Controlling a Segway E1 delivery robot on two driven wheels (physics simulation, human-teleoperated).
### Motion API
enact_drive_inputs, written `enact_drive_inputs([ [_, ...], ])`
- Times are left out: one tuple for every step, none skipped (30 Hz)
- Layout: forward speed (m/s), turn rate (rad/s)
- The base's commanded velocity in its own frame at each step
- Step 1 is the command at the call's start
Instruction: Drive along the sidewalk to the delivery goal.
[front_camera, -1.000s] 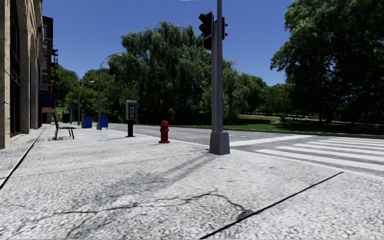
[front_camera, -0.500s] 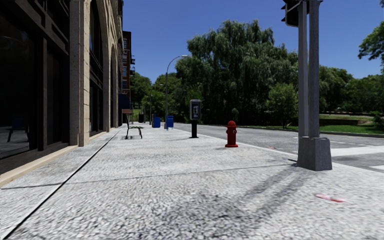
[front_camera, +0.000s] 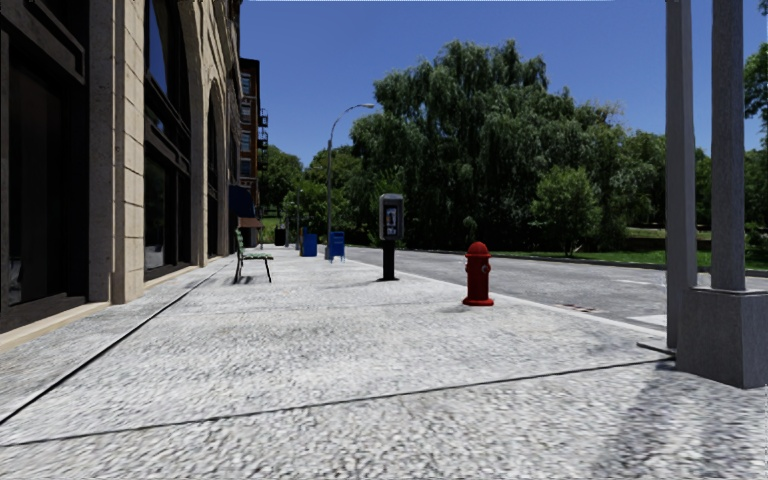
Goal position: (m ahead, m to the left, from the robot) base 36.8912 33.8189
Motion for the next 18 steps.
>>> enact_drive_inputs([
  [2.0,0.0],
  [2.0,0.0],
  [2.0,0.0],
  [2.0,0.0],
  [2.0,0.0],
  [2.0,0.0],
  [2.0,0.0],
  [2.0,0.45],
  [2.0,0.68],
  [2.0,0.87],
  [2.0,0.94],
  [2.0,0.93],
  [2.0,0.69],
  [2.0,0.48],
  [2.0,0.22],
  [2.0,0.03],
  [2.0,0.03],
  [2.0,0.0],
])
